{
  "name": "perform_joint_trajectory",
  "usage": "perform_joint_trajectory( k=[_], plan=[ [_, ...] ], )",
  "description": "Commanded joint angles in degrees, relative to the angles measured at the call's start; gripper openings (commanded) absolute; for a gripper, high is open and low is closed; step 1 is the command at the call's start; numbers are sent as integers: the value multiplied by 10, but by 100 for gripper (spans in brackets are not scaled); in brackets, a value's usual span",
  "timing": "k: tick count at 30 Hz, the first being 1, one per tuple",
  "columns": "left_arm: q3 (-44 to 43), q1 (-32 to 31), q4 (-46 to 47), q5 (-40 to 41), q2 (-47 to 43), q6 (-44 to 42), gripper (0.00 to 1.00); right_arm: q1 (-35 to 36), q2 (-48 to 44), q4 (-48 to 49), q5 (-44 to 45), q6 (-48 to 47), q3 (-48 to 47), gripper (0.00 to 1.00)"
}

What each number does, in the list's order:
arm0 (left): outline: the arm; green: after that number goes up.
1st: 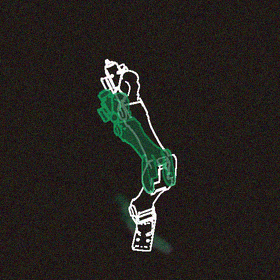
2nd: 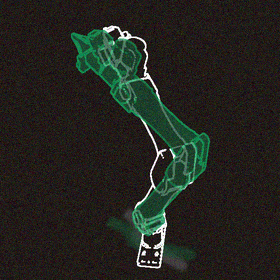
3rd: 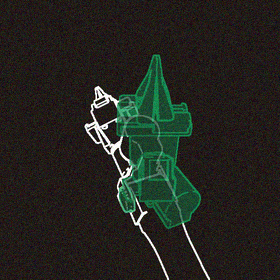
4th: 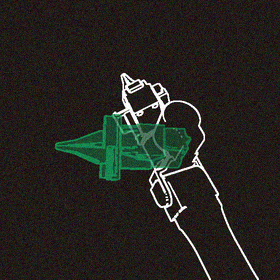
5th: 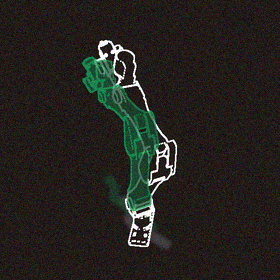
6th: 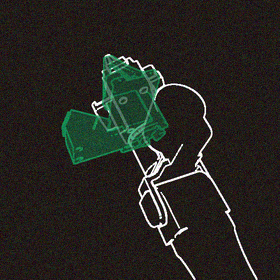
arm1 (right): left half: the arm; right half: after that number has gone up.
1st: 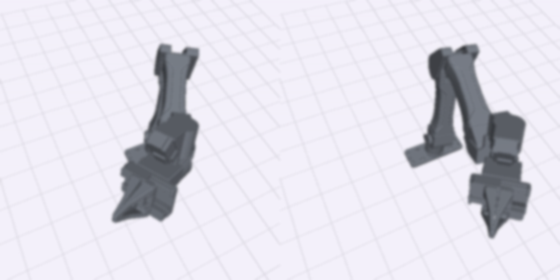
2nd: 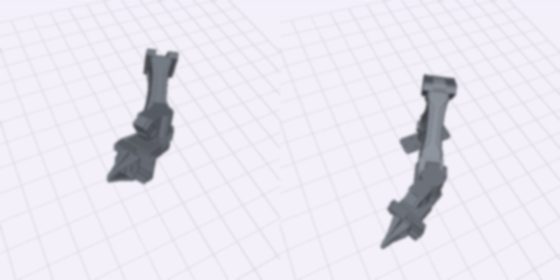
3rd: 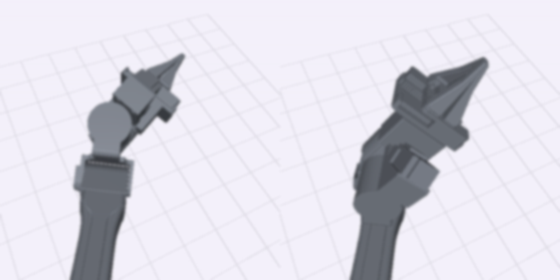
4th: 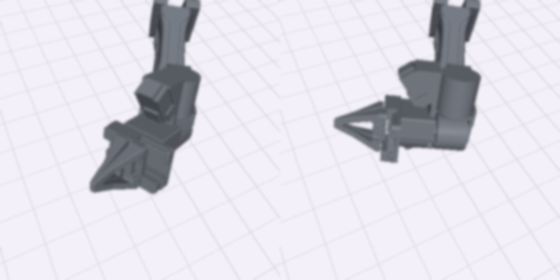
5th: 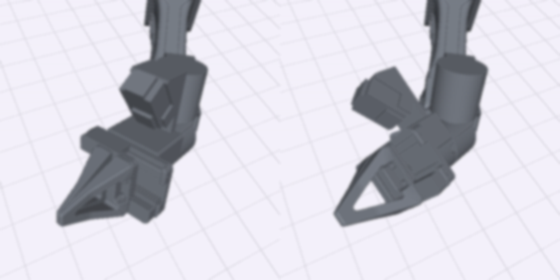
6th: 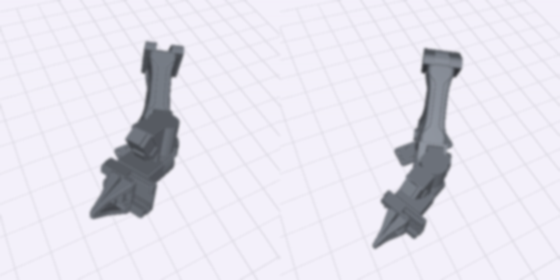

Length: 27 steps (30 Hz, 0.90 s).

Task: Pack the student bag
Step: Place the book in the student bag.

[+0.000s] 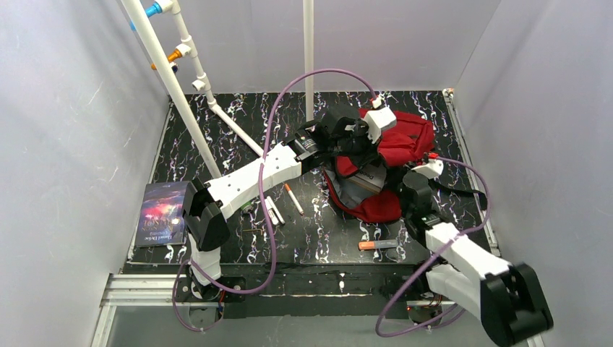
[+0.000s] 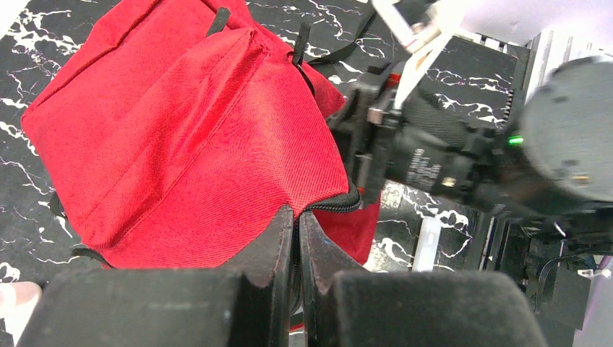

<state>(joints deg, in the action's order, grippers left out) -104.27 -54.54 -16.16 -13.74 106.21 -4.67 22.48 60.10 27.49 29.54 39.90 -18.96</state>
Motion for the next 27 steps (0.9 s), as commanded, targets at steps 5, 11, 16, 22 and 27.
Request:
perform_joint_trajectory(
  k=[5,11,16,22,27],
  plan=[
    [-23,0,0,-5,-19,-7,0,-1,-207,-186,-216,-1,35,21],
    [-25,0,-1,-5,-17,4,0,-1,-143,-73,-234,12,68,15],
    [-31,0,-13,-6,-13,6,0,-1,-33,1,-249,10,53,9],
    [-35,-1,-18,-3,-10,10,0,-1,-1,92,-54,24,92,6],
    [-21,0,-16,11,-16,12,0,-2,79,248,79,4,98,9]
  ],
)
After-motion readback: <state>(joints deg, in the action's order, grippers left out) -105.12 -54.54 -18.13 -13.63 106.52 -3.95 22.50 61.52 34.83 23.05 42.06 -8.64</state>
